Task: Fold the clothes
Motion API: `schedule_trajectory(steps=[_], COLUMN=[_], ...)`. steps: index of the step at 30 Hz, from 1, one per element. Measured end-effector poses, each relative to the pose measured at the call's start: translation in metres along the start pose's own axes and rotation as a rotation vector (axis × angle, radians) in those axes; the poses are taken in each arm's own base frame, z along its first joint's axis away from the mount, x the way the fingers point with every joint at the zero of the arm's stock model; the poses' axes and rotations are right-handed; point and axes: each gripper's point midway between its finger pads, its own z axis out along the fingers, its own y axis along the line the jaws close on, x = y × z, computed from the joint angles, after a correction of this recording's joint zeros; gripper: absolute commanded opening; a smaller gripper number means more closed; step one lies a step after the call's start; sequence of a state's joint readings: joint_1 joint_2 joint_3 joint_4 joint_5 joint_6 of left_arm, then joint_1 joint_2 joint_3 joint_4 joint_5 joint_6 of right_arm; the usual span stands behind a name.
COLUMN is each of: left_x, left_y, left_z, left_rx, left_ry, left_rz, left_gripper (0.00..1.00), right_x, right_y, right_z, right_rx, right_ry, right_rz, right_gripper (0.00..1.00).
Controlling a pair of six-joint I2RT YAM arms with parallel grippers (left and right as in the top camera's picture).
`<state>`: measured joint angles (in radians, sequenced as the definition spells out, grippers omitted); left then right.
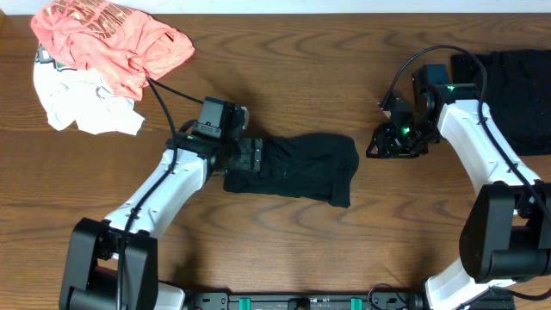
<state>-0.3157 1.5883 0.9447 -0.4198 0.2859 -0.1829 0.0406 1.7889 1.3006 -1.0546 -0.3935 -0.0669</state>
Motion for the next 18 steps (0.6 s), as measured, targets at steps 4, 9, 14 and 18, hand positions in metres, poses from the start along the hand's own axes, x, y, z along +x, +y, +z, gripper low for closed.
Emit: schedule_trajectory(steps=[4, 9, 14, 18], left_x=[0.009, 0.026, 0.04, 0.052], left_y=[-0.021, -0.052, -0.05, -0.04], left_z=[0.004, 0.012, 0.029, 0.049], left_rx=[0.025, 0.053, 0.027, -0.004], left_ry=[0.021, 0.058, 0.118, 0.183], left_rz=[0.057, 0.144, 0.159, 0.146], left_gripper=[0.85, 0.85, 0.85, 0.85], right_x=[0.0, 0.0, 0.002, 0.002], right_y=[0.0, 0.0, 0.0, 0.0], right_z=[0.0, 0.0, 0.0, 0.0], right_rx=[0.0, 0.0, 0.0, -0.001], right_ry=[-0.001, -0.001, 0.006, 0.008], right_rz=[0.0, 0.0, 0.002, 0.004], right_gripper=[0.42, 0.43, 0.43, 0.43])
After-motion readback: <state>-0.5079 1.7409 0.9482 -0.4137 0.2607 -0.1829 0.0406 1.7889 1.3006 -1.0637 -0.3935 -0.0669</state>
